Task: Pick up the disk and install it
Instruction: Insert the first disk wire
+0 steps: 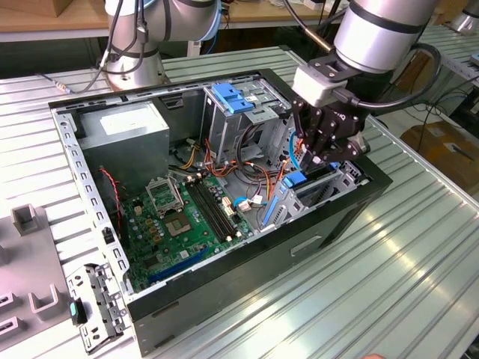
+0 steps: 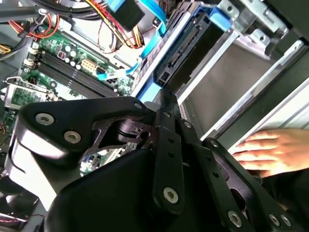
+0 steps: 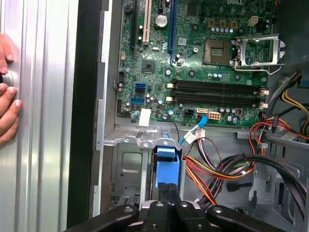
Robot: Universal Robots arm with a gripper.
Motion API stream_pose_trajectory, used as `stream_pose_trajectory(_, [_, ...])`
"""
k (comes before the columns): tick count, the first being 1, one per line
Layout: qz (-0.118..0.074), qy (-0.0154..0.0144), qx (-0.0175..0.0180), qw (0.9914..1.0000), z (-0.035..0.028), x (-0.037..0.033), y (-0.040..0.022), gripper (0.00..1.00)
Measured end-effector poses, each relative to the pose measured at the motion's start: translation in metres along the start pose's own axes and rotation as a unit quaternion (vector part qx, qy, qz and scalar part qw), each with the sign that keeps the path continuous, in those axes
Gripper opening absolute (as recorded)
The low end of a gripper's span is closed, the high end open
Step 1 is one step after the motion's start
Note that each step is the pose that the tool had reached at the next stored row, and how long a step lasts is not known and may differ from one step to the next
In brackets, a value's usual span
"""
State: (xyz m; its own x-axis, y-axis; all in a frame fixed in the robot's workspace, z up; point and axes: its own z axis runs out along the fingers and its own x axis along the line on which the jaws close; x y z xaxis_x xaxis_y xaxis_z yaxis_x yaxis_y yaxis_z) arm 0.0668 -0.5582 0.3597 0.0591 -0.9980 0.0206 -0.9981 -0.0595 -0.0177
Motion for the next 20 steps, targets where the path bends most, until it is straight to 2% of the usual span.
stream_pose_trajectory(6, [-0.007,-0.0003,-0.0034,0.99997,-0.005,0.0,-0.0032,0.11])
stream_pose_trajectory(7, [-0.007,-0.0005,-0.0042,0.99997,-0.005,0.0,-0.0053,0.11])
stream_pose_trajectory(9, [-0.007,-0.0005,-0.0062,0.99995,-0.0051,-0.0006,-0.0141,0.11])
stream_pose_trajectory(14, [-0.008,-0.0007,-0.0079,0.99993,-0.0047,-0.0024,-0.0287,0.11])
stream_pose_trajectory(20, [-0.023,-0.0008,-0.009,0.9997,-0.0072,-0.003,-0.0335,0.11])
